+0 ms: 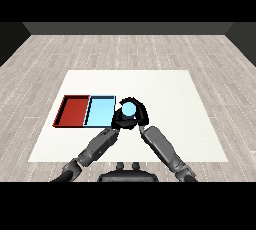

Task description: Pick the blue can and put it in the blue box

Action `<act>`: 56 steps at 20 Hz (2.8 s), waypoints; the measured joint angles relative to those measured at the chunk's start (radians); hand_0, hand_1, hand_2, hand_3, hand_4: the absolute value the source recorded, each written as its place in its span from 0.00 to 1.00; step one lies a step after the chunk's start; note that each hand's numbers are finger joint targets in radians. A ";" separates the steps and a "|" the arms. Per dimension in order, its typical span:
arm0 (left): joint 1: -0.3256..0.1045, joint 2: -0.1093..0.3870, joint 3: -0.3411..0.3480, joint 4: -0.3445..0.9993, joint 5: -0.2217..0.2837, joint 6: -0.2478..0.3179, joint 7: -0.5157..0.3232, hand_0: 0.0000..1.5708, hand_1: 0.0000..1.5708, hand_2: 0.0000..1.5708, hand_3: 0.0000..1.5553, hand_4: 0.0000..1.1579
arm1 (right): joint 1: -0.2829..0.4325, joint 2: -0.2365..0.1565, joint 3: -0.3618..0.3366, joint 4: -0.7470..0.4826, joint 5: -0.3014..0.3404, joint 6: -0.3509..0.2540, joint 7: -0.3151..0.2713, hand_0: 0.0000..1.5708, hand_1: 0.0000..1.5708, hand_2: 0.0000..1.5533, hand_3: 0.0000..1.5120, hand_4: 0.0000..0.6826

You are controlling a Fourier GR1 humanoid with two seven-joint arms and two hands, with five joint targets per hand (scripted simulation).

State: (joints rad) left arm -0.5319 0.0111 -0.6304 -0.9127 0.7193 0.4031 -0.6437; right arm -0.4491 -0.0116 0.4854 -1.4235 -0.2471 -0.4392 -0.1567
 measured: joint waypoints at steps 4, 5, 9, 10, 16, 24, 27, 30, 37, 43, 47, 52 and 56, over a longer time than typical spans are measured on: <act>-0.008 -0.002 -0.004 0.013 0.004 0.003 -0.013 1.00 1.00 1.00 0.99 0.97 | 0.012 0.004 -0.007 -0.007 0.043 0.030 0.021 0.00 0.00 0.00 0.00 0.00; -0.014 -0.002 0.005 0.026 0.004 -0.012 -0.019 1.00 1.00 1.00 0.98 0.98 | 0.018 0.005 -0.004 -0.009 0.050 0.032 0.017 0.00 0.00 0.00 0.00 0.00; 0.002 0.004 0.012 0.013 -0.009 -0.013 -0.018 1.00 1.00 1.00 0.98 0.98 | 0.004 0.008 -0.030 0.014 0.057 0.047 0.020 0.00 0.00 0.00 0.00 0.00; 0.004 0.003 0.023 0.010 -0.024 -0.012 -0.009 1.00 1.00 1.00 0.98 0.98 | 0.012 0.009 -0.031 -0.001 0.056 0.041 0.023 0.00 0.00 0.00 0.00 0.00; 0.010 0.003 0.069 0.019 -0.072 -0.008 0.005 1.00 1.00 1.00 0.99 1.00 | 0.085 -0.015 -0.110 -0.085 0.032 0.107 0.001 0.00 0.00 0.00 0.00 0.00; -0.013 0.075 0.128 0.034 -0.131 0.017 0.031 1.00 1.00 1.00 0.97 0.99 | 0.242 -0.054 -0.259 -0.243 -0.091 0.161 -0.066 0.00 0.00 0.00 0.00 0.00; -0.031 0.126 0.158 0.040 -0.154 0.039 0.063 1.00 1.00 1.00 0.98 1.00 | 0.273 -0.067 -0.315 -0.247 -0.135 0.191 -0.086 0.00 0.00 0.00 0.00 0.00; -0.054 0.186 0.186 0.046 -0.172 0.050 0.127 1.00 1.00 1.00 0.97 0.99 | 0.309 -0.079 -0.352 -0.270 -0.167 0.210 -0.086 0.00 0.00 0.00 0.00 0.00; -0.135 0.271 0.175 0.212 -0.268 0.119 0.289 1.00 1.00 0.99 0.95 0.87 | 0.335 -0.069 -0.382 -0.221 -0.189 0.247 -0.128 0.00 0.00 0.00 0.00 0.00; -0.218 0.262 0.135 0.447 -0.343 0.142 0.464 0.49 0.49 0.45 0.39 0.78 | 0.350 -0.067 -0.412 -0.184 -0.208 0.276 -0.159 0.00 0.00 0.00 0.00 0.00; -0.242 0.215 0.114 0.613 -0.373 0.131 0.565 0.42 0.42 0.37 0.05 0.79 | 0.331 -0.062 -0.427 -0.150 -0.221 0.284 -0.163 0.00 0.00 0.00 0.00 0.00; -0.277 0.160 0.151 0.771 -0.371 0.134 0.607 0.93 0.93 0.84 0.00 0.60 | 0.340 -0.069 -0.440 -0.114 -0.217 0.305 -0.181 0.00 0.00 0.00 0.00 0.00; -0.292 0.163 0.211 0.831 -0.336 0.113 0.607 0.15 0.15 0.00 0.00 0.40 | 0.338 -0.080 -0.458 -0.092 -0.215 0.313 -0.190 0.00 0.00 0.00 0.00 0.00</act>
State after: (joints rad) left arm -0.8239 0.1737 -0.4197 -0.0821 0.3831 0.5160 -0.0362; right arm -0.1107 -0.0915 0.0274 -1.5156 -0.4618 -0.1267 -0.3463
